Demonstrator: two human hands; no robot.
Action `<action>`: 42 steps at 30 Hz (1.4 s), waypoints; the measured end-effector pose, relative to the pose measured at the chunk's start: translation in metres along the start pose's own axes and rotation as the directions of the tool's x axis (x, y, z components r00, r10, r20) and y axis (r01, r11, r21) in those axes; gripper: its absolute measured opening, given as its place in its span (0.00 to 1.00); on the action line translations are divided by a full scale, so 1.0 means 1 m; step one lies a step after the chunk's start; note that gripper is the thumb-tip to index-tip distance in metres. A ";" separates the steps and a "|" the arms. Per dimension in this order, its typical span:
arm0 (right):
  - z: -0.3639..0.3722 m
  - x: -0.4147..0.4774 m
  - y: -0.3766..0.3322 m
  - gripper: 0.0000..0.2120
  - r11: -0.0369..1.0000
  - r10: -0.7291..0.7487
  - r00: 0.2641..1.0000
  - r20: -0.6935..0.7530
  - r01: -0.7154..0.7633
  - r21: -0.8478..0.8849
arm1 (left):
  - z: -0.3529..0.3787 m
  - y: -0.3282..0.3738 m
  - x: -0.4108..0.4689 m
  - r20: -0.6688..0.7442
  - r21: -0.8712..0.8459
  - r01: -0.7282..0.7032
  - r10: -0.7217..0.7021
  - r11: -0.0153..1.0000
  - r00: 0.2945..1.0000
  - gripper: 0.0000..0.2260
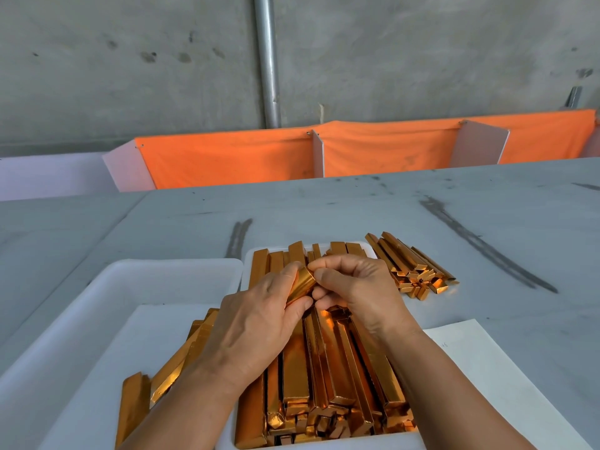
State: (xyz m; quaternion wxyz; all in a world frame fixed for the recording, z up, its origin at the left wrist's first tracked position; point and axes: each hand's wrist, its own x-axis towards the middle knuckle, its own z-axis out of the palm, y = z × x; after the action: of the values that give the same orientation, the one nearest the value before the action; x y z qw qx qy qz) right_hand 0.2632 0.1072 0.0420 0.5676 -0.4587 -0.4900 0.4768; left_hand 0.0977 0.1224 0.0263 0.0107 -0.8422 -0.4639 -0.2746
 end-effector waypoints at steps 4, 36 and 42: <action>0.000 -0.001 0.000 0.10 1.000 0.013 1.000 0.013 -0.013 0.014 | -0.001 0.000 0.000 -0.007 0.009 0.018 -0.018 1.000 1.000 0.32; 0.009 0.000 0.006 0.04 0.998 -0.058 0.998 0.040 0.058 0.021 | 0.006 -0.004 0.003 -0.017 -0.065 0.070 -0.071 0.995 0.997 0.30; 0.009 0.002 0.006 0.03 0.991 -0.067 0.997 -0.022 0.064 -0.116 | 0.004 -0.004 0.001 -0.045 -0.027 0.005 -0.007 1.000 0.999 0.29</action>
State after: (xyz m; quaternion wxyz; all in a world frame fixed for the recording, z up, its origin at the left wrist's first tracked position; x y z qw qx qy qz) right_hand 0.2541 0.1106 0.0368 0.5618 -0.4803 -0.5243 0.4228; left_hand 0.0968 0.1270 0.0221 0.0091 -0.8344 -0.4623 -0.3000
